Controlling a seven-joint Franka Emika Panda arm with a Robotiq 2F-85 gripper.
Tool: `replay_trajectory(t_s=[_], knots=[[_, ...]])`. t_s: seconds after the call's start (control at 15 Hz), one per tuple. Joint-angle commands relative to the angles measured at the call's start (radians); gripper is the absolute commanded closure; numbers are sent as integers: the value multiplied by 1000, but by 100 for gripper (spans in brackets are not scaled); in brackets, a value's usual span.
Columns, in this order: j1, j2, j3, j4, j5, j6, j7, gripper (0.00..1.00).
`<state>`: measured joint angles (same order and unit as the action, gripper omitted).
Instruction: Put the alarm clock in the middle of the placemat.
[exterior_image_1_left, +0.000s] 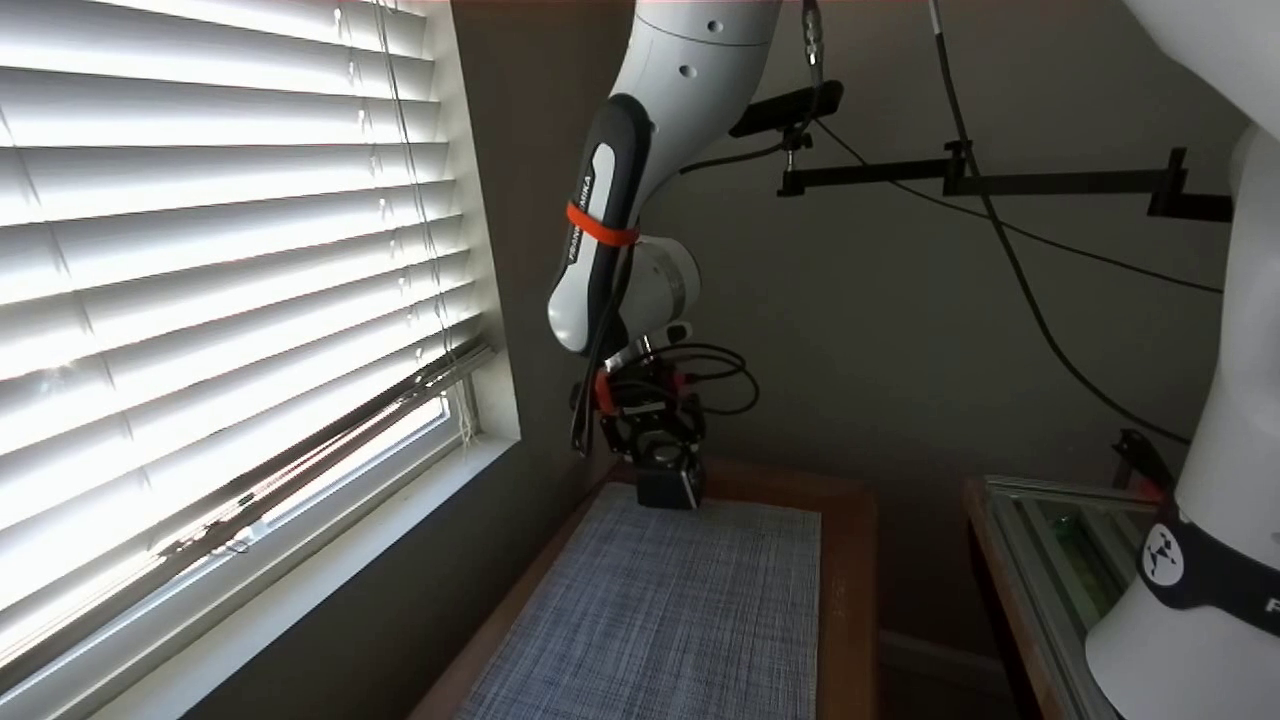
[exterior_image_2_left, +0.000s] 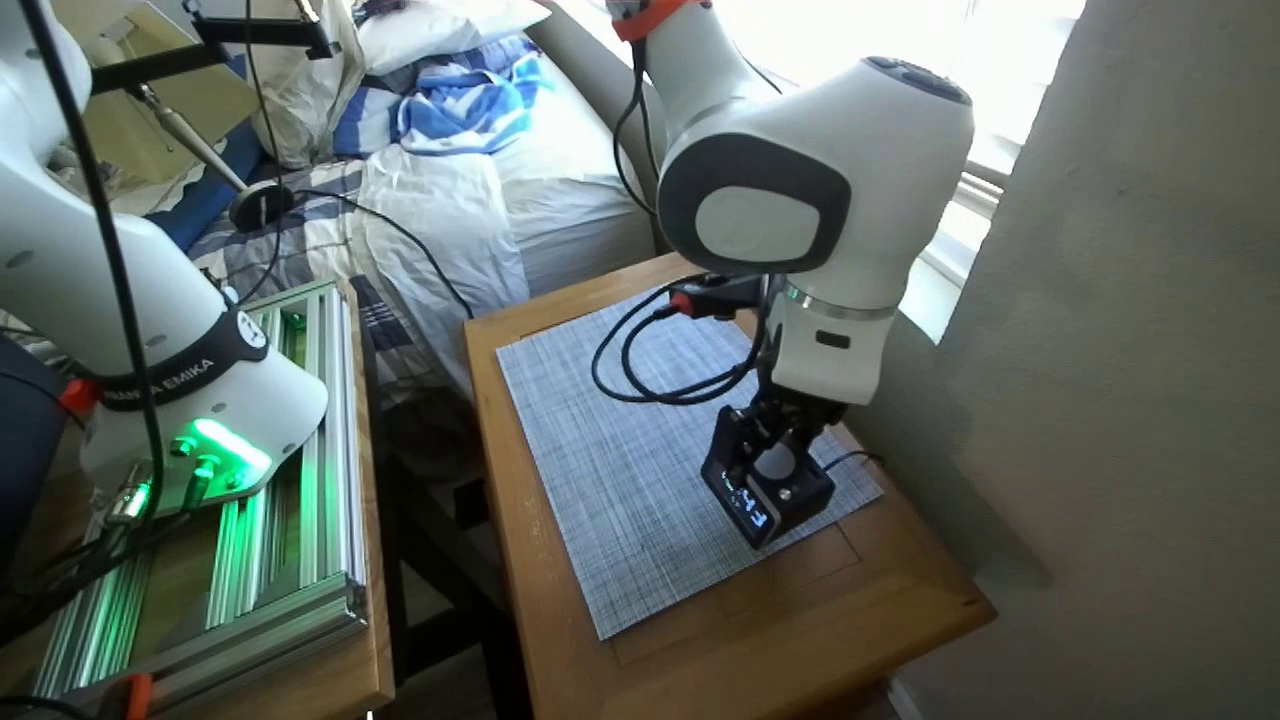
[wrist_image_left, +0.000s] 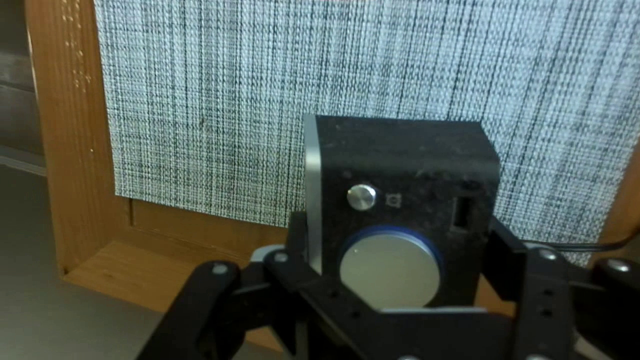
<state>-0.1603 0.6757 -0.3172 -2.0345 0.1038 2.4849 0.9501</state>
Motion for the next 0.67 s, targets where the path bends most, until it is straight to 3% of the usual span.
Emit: replay_trajectory(t_s=[0.0, 0.27, 0.33, 0.6], knots=[[10, -8, -6, -11, 7, -4, -5, 19], [12, -25, -6, -30, 6, -4, -4, 19], [12, -25, -6, -30, 6, -4, -4, 44], [56, -85, 18, -145, 12, 52, 8, 44]])
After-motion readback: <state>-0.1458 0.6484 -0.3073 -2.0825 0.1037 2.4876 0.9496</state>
